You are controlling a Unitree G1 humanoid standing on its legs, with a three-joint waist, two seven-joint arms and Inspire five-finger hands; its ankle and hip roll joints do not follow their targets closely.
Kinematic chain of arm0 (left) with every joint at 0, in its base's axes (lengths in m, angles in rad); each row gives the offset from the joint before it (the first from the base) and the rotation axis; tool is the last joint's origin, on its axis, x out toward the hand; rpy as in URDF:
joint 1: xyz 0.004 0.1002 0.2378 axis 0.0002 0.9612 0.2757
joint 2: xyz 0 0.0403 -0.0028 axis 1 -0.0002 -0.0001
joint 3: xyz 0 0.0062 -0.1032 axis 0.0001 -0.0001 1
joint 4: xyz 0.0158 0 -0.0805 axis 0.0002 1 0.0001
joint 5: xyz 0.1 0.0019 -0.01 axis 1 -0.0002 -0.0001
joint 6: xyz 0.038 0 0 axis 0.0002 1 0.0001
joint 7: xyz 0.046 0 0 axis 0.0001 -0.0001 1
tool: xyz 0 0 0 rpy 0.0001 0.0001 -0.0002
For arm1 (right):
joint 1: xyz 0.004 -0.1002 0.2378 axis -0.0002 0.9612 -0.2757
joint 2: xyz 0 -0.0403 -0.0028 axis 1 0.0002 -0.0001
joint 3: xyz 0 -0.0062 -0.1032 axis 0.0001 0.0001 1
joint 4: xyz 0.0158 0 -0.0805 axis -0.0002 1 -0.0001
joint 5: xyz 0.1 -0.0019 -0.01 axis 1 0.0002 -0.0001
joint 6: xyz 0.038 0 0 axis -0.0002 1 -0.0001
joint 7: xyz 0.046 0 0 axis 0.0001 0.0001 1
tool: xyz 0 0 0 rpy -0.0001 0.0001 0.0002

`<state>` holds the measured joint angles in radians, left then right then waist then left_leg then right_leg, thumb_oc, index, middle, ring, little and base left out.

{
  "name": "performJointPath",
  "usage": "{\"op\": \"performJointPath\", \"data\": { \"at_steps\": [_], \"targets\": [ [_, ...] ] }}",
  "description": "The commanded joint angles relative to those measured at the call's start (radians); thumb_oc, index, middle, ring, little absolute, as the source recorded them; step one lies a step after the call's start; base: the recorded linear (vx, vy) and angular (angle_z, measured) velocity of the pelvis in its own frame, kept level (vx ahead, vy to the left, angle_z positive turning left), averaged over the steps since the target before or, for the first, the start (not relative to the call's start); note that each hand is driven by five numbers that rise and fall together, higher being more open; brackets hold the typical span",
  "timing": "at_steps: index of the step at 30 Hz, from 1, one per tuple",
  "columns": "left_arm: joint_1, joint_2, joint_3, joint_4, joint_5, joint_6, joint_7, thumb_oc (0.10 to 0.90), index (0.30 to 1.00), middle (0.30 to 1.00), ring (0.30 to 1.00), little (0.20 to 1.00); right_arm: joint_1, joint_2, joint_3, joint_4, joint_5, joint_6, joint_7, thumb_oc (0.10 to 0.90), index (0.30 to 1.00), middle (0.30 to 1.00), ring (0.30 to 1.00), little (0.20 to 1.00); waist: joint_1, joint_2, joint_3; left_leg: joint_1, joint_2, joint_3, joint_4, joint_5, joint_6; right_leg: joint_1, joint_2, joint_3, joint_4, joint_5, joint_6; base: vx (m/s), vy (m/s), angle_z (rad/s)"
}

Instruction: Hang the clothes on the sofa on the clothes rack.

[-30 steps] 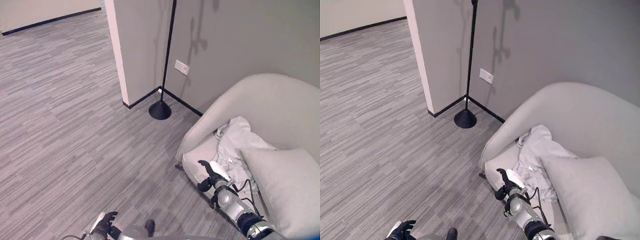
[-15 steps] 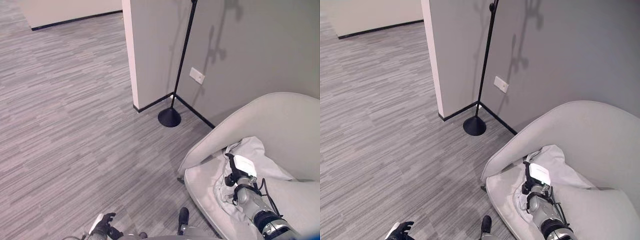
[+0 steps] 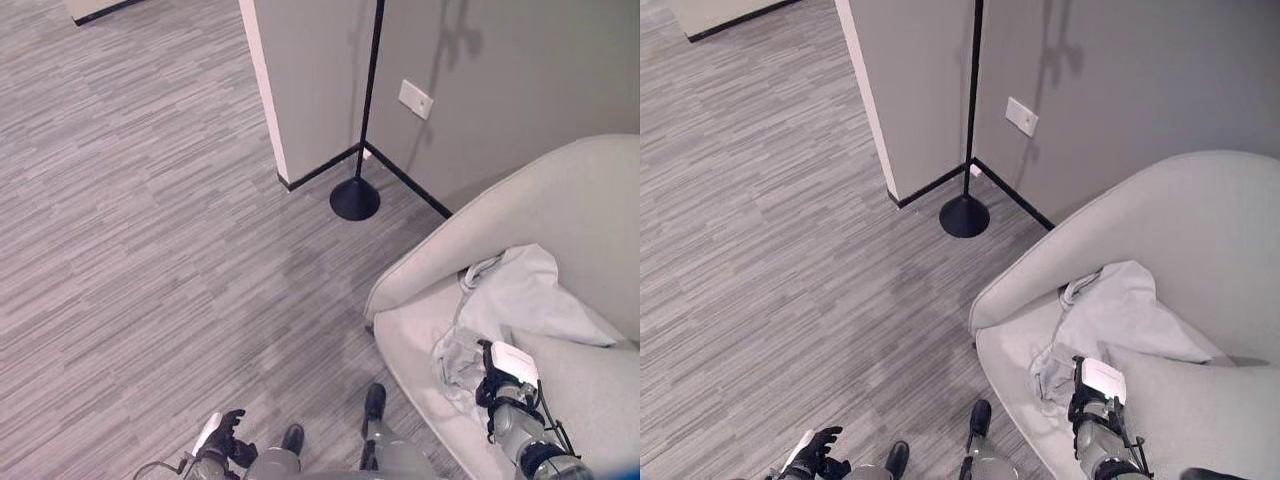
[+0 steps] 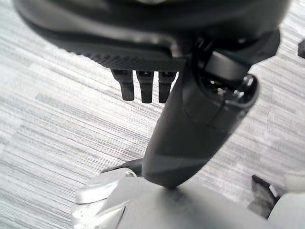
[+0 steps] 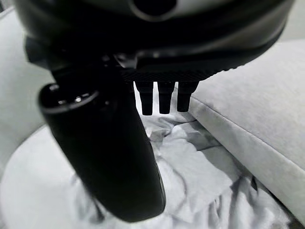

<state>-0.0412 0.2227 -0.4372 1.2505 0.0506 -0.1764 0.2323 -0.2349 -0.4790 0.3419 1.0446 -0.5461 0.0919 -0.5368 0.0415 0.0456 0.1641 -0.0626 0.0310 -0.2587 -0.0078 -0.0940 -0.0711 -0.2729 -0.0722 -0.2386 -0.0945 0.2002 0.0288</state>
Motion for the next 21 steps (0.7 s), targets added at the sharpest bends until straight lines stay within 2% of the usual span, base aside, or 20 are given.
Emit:
{"op": "performJointPath", "data": {
  "at_steps": [1, 2, 4, 10, 13, 18, 21],
  "targets": [
    [-0.06, -0.029, -0.078, -0.015, 0.041, -0.049, 0.01, 0.8, 0.9, 0.9, 0.9, 0.9, -0.156, -0.138, -0.071, -0.078, 0.103, -0.012, -0.178, 0.8, 0.9, 0.9, 0.9, 0.9, 0.005, 0.012, 0.033, -0.07, 0.057, 0.005, -0.079, 0.116, -0.039, 0.064, -0.071, 0.045, 0.007, -0.068, 0.115, -0.03, -0.012, -0.06],
    [-0.062, -0.03, -0.079, -0.015, 0.041, -0.049, 0.01, 0.8, 0.9, 0.9, 0.9, 0.9, -0.157, -0.138, -0.072, -0.077, 0.104, -0.012, -0.179, 0.8, 0.9, 0.9, 0.9, 0.9, 0.006, 0.012, 0.033, -0.071, 0.057, 0.005, -0.079, 0.116, -0.04, 0.063, -0.071, 0.045, 0.007, -0.067, 0.115, 0.0, 0.0, 0.0],
    [-0.074, -0.032, -0.126, -0.039, 0.047, -0.055, 0.016, 0.8, 0.9, 0.9, 0.9, 0.9, -0.24, -0.164, -0.098, -0.09, 0.164, -0.019, -0.257, 0.8, 0.9, 0.9, 0.9, 0.9, 0.008, 0.026, 0.038, -0.089, 0.056, 0.01, -0.079, 0.122, -0.041, 0.047, -0.069, 0.047, 0.007, -0.067, 0.113, 0.0, 0.0, 0.0],
    [-0.087, -0.039, -0.15, -0.052, 0.059, -0.044, 0.012, 0.8, 0.9, 0.9, 0.9, 0.9, -0.264, -0.212, -0.177, -0.28, 0.125, 0.009, -0.343, 0.8, 0.9, 0.9, 0.9, 0.9, 0.003, 0.041, 0.039, -0.101, 0.065, 0.018, -0.079, 0.124, -0.051, 0.047, -0.066, 0.037, 0.007, -0.081, 0.109, 0.02, -0.022, 0.01],
    [-0.086, -0.041, -0.152, -0.046, 0.07, -0.041, 0.009, 0.8, 0.9, 0.9, 0.9, 0.9, -0.261, -0.227, -0.199, -0.295, 0.11, 0.02, -0.358, 0.8, 0.9, 0.9, 0.9, 0.9, 0.005, 0.043, 0.038, -0.104, 0.07, 0.015, -0.079, 0.128, -0.057, 0.052, -0.064, 0.027, 0.007, -0.086, 0.107, 0.04, -0.044, 0.08],
    [-0.086, -0.033, -0.172, -0.053, 0.077, -0.042, 0.01, 0.8, 0.9, 0.9, 0.9, 0.9, -0.334, -0.253, -0.197, -0.203, 0.144, 0.04, -0.37, 0.8, 0.9, 0.9, 0.9, 0.9, 0.015, 0.053, 0.042, -0.123, 0.072, 0.009, -0.079, 0.138, -0.069, 0.05, -0.066, -0.003, 0.007, -0.091, 0.106, 0.04, -0.053, 0.2],
    [-0.09, -0.034, -0.197, -0.06, 0.059, -0.042, 0.013, 0.8, 0.9, 0.9, 0.9, 0.9, -0.427, -0.274, -0.147, -0.103, 0.191, 0.062, -0.342, 0.8, 0.9, 0.9, 0.9, 0.9, 0.024, 0.062, 0.054, -0.146, 0.07, 0.009, -0.079, 0.15, -0.078, 0.041, -0.068, -0.019, 0.007, -0.092, 0.106, 0.02, -0.027, 0.07]
  ]
}}
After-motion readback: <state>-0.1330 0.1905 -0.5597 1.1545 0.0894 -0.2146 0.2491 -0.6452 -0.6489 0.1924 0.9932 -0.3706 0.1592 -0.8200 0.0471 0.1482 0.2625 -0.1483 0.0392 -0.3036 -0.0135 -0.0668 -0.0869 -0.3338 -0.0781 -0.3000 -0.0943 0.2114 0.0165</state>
